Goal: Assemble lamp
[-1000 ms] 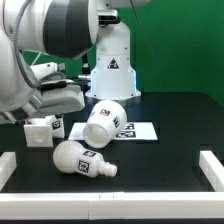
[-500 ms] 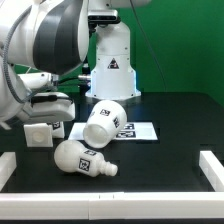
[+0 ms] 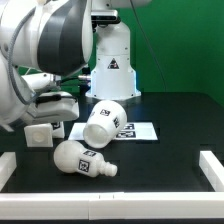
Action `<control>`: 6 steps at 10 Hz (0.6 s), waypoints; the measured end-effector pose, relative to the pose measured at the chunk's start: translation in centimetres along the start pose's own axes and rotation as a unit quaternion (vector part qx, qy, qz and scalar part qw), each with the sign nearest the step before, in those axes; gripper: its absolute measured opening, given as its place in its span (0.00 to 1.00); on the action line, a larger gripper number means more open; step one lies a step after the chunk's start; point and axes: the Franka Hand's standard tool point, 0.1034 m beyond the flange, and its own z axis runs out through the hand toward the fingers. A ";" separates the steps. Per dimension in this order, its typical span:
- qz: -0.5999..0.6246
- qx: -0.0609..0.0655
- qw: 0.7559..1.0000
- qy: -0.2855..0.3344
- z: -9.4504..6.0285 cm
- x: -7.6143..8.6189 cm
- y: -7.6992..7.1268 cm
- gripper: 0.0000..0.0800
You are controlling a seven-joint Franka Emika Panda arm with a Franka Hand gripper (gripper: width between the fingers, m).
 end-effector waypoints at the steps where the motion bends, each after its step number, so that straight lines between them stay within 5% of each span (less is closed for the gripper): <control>1: 0.002 0.003 1.000 -0.011 0.8 0.3 0.3 0.87; 6: -0.010 0.002 1.000 -0.017 1.4 0.8 0.0 0.87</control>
Offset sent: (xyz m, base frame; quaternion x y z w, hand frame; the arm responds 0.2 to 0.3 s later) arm 0.0000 0.0000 0.0000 0.0000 0.0000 0.0000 1.0000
